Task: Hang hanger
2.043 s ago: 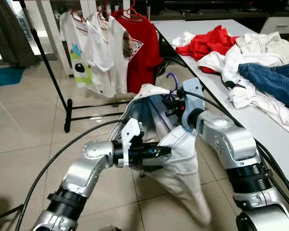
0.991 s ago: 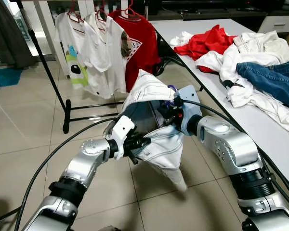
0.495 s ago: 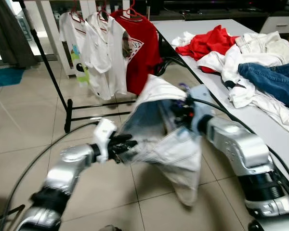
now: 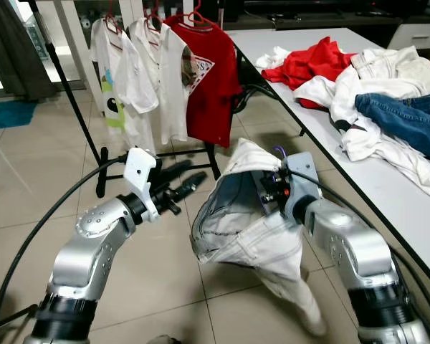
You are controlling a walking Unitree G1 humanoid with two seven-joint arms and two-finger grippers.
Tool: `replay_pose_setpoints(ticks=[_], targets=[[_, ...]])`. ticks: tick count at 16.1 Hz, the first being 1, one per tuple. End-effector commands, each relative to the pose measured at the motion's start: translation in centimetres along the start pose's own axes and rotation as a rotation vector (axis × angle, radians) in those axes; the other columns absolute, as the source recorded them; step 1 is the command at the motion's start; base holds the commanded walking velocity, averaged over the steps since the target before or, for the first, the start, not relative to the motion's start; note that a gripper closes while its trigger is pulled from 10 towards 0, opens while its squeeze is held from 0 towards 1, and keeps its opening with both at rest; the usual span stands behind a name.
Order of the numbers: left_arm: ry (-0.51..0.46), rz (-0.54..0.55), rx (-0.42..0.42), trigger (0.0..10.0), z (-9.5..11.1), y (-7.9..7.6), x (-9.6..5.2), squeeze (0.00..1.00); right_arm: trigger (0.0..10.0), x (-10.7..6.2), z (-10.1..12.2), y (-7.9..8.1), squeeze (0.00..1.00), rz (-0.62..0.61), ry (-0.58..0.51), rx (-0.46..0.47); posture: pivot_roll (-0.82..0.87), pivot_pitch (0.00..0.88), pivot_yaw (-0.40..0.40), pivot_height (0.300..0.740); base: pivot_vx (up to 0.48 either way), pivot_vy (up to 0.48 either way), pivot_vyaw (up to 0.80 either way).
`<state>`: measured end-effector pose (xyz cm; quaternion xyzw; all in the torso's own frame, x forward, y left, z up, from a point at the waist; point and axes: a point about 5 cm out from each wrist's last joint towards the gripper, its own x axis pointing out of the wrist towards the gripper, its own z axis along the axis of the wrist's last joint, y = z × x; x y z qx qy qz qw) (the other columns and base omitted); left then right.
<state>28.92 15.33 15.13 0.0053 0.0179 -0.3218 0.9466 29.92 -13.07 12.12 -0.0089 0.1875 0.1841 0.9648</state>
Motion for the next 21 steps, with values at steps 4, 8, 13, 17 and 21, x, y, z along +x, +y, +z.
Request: replay_pose_setpoints(ticks=[4,8,13,17,21], targets=[[0.022,0.343,-0.002,10.0,-0.3,1.7,-1.3,0.00,10.0,-1.5,-0.5,0.0,0.00,-0.080,-0.112,-0.045,-0.10,0.000,0.006,0.740,0.000,0.000,0.00],[0.050,0.373,-0.001,10.0,-1.0,0.9,-1.0,0.00,10.0,-2.0,-1.6,-1.3,0.00,-0.168,-0.120,-0.011,-0.09,0.000,-0.002,0.740,0.214,0.000,0.20],[0.071,0.377,-0.004,10.0,-1.1,0.5,-0.8,0.00,10.0,-1.1,-0.9,-0.2,0.00,-0.151,-0.168,-0.018,-0.07,0.000,-0.011,0.740,0.316,0.000,0.48],[0.063,0.379,-0.028,10.0,-0.9,0.2,-0.9,0.00,10.0,-1.2,-1.2,-0.1,0.00,-0.144,-0.170,-0.035,-0.08,0.000,-0.010,0.740,0.322,0.000,0.00],[0.078,0.367,-0.033,10.0,-1.2,-0.5,-1.1,0.00,10.0,-1.0,-1.1,1.0,0.00,-0.104,-0.170,-0.024,-0.07,0.000,-0.020,0.740,0.325,0.000,0.60]])
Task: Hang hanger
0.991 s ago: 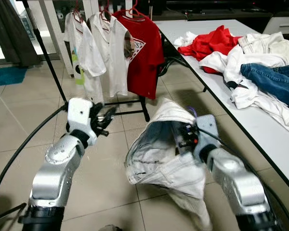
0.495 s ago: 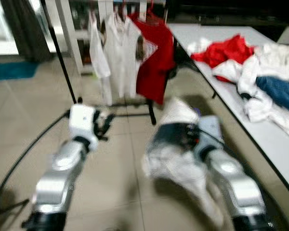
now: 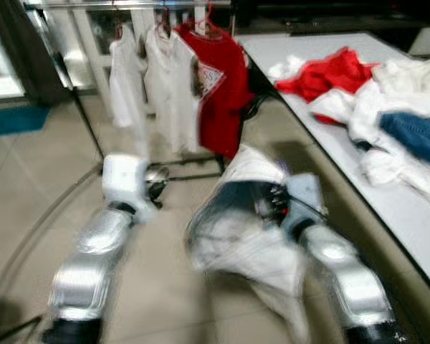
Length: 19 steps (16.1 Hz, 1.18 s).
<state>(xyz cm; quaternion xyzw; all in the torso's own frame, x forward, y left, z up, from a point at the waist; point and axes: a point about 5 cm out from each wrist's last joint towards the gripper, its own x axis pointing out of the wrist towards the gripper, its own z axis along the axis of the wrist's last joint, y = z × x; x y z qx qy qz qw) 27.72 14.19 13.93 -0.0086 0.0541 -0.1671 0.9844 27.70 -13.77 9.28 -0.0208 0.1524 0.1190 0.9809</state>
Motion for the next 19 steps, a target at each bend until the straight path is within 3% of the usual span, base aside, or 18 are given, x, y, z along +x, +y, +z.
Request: replay_pose_setpoints(ticks=[1,3,9,14,17,19], targets=[[0.014,0.050,0.025,10.0,0.0,1.4,-0.6,0.00,10.0,0.3,2.4,1.1,0.00,0.030,-0.102,-0.003,-0.07,0.000,-0.020,0.740,0.322,0.000,0.80],[0.020,0.071,0.040,10.0,-0.1,1.7,-0.7,0.00,10.0,0.6,2.3,0.8,0.00,0.011,-0.104,0.066,-0.05,0.000,-0.042,0.740,0.326,0.000,0.00],[0.013,0.049,0.034,10.0,-0.3,1.3,-0.9,0.00,10.0,0.2,2.2,0.4,0.00,0.015,-0.097,0.029,-0.08,0.000,-0.023,0.740,0.329,0.000,0.00],[0.020,0.035,0.047,10.0,-0.2,1.4,-0.6,0.00,10.0,0.0,1.9,1.5,0.00,0.056,-0.092,0.018,-0.08,0.000,0.008,0.740,0.329,0.000,0.80],[0.023,0.032,0.049,10.0,-0.3,1.5,-0.3,0.00,10.0,0.0,2.2,1.4,0.00,0.055,-0.105,0.027,-0.09,0.000,0.020,0.740,0.329,0.000,0.80],[0.027,0.025,0.053,10.0,-0.3,1.4,-0.1,0.00,10.0,0.0,2.4,0.9,0.00,0.011,-0.120,0.079,-0.10,0.000,0.025,0.740,0.328,0.000,0.00]])
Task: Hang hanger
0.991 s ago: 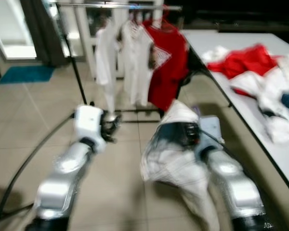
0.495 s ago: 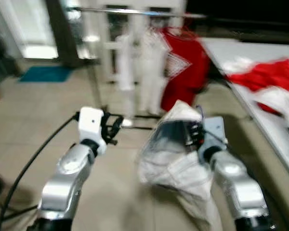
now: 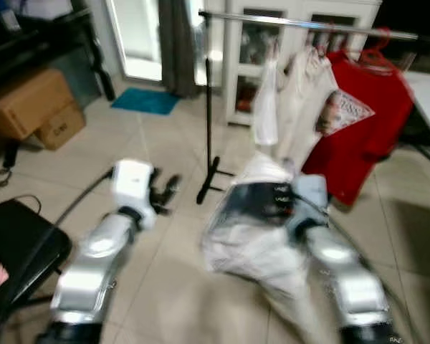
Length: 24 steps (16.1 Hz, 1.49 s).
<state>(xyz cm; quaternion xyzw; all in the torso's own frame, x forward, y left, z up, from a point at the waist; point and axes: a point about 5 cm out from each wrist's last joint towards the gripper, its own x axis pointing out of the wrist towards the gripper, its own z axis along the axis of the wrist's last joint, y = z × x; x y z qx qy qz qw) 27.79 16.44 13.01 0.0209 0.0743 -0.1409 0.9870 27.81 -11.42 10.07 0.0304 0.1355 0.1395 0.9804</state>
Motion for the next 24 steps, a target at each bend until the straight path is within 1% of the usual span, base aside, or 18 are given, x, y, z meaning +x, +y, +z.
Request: replay_pose_setpoints(ticks=[1,4,7,9,15,19,24], targets=[[-0.024,-0.034,0.007,10.0,0.66,-0.87,0.46,0.00,10.0,-0.34,1.66,-1.29,0.00,-0.046,-0.077,-0.014,-0.10,0.000,0.025,0.740,0.330,0.000,0.00],[-0.026,-0.037,0.024,10.0,0.68,-0.71,0.19,0.00,10.0,-0.11,1.69,-1.26,0.00,-0.057,-0.071,-0.016,-0.08,0.000,0.010,0.740,0.331,0.000,0.00],[-0.023,-0.035,0.038,10.0,0.67,-0.36,-0.09,0.00,10.0,0.30,1.88,-0.83,0.00,-0.039,-0.074,-0.008,-0.07,0.000,0.006,0.740,0.339,0.000,0.00],[-0.024,-0.031,0.045,10.0,0.71,-0.22,-0.10,0.00,10.0,0.39,1.85,-0.75,0.00,-0.024,-0.075,0.029,-0.06,0.000,0.001,0.740,0.337,0.000,0.00],[-0.024,-0.019,0.037,10.0,0.61,-0.24,-0.43,0.00,10.0,0.46,1.85,-0.73,0.00,-0.007,-0.075,-0.004,-0.06,0.000,-0.013,0.740,0.341,0.000,0.00],[-0.018,-0.022,0.039,10.0,0.55,-0.31,-0.50,0.00,10.0,0.54,1.58,-0.80,0.00,-0.014,-0.065,0.001,-0.06,0.000,-0.006,0.740,0.343,0.000,0.00],[-0.011,-0.033,0.036,10.0,0.41,-0.51,-0.51,0.00,10.0,0.24,1.35,-0.84,0.00,-0.022,-0.058,0.002,-0.07,0.000,-0.002,0.740,0.341,0.000,0.00]])
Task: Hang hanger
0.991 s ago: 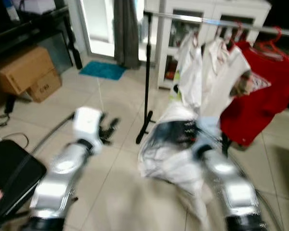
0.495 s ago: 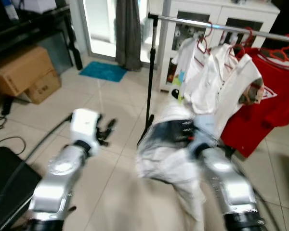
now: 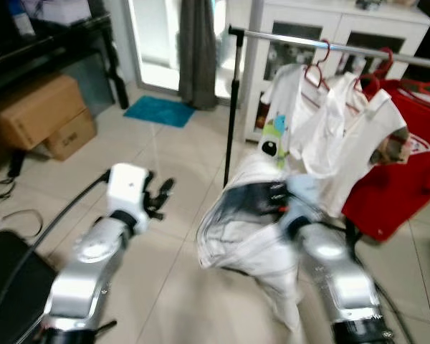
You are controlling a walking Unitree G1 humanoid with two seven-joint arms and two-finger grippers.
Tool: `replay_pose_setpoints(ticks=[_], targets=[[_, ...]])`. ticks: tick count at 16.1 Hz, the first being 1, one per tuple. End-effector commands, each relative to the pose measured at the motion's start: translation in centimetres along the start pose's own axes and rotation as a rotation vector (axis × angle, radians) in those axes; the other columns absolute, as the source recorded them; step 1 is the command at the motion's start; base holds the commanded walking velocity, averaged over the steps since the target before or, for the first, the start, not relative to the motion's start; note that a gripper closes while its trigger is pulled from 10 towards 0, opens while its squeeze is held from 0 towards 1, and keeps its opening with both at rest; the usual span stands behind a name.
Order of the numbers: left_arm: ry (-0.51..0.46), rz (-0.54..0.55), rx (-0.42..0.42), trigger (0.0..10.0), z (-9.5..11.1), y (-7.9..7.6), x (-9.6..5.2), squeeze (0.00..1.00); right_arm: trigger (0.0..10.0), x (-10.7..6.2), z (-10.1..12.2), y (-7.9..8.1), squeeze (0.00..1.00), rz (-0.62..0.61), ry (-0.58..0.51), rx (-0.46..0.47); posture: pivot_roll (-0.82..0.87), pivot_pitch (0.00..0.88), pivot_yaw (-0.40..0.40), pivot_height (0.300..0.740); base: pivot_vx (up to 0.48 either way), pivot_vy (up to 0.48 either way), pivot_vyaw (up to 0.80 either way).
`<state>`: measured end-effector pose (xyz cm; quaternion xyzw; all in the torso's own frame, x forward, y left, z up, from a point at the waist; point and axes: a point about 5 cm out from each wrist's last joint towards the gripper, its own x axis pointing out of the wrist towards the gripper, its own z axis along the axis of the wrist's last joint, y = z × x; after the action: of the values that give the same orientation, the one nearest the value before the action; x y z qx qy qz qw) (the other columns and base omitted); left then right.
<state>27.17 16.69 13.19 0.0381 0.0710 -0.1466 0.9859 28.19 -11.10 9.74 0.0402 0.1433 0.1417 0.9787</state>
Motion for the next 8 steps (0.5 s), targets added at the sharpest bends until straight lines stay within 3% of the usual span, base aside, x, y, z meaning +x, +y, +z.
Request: replay_pose_setpoints(ticks=[1,8], targets=[[-0.009,-0.025,-0.001,10.0,0.36,-0.59,0.22,0.00,10.0,-0.30,1.60,-0.96,0.00,-0.027,-0.071,-0.024,-0.07,0.000,-0.002,0.740,0.341,0.000,0.00],[-0.013,-0.035,-0.001,10.0,0.43,-0.75,0.46,0.00,10.0,-0.13,1.66,-0.88,0.00,-0.011,-0.069,-0.012,-0.06,0.000,-0.005,0.740,0.342,0.000,0.00]])
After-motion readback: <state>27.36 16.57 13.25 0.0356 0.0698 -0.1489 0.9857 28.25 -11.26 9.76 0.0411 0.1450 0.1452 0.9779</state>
